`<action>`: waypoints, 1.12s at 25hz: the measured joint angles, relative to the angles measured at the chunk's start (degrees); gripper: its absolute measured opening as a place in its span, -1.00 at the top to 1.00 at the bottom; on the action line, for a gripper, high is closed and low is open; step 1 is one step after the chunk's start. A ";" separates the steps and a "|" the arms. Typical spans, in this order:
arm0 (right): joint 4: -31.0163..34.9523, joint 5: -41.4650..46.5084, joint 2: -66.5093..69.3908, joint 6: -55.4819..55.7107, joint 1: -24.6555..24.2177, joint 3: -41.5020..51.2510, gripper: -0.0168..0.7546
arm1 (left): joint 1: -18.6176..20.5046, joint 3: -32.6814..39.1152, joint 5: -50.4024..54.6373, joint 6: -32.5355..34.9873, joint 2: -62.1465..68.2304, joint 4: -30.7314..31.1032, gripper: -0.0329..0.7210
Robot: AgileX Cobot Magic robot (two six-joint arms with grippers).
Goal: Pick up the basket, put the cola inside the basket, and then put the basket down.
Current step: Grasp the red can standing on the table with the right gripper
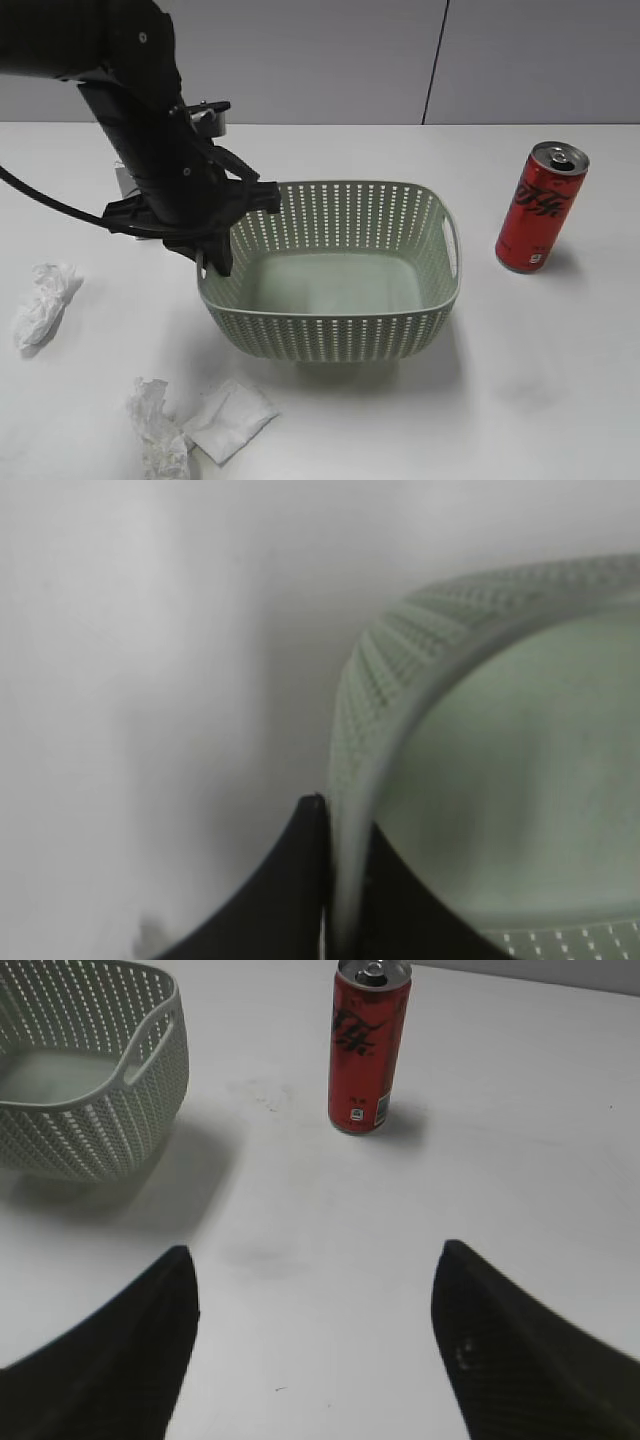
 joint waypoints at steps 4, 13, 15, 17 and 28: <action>0.05 0.11 -0.10 0.05 0.00 -0.01 -0.48 | 0.00 0.00 0.31 0.00 -0.04 -0.15 0.92; 0.11 -1.89 0.49 0.05 0.00 -0.80 -0.72 | 0.00 0.00 0.32 0.00 -0.04 -0.10 0.92; 0.29 -5.38 2.67 0.05 0.00 -1.61 -0.75 | 0.00 0.00 0.32 0.00 -0.04 0.00 0.92; 0.59 -8.78 6.74 0.45 0.00 -2.47 -0.76 | 0.00 0.00 0.32 0.00 -0.04 0.06 0.92; 1.33 -13.04 45.23 2.59 0.00 -18.50 -0.73 | 0.00 0.00 -0.59 0.00 -0.04 0.62 0.92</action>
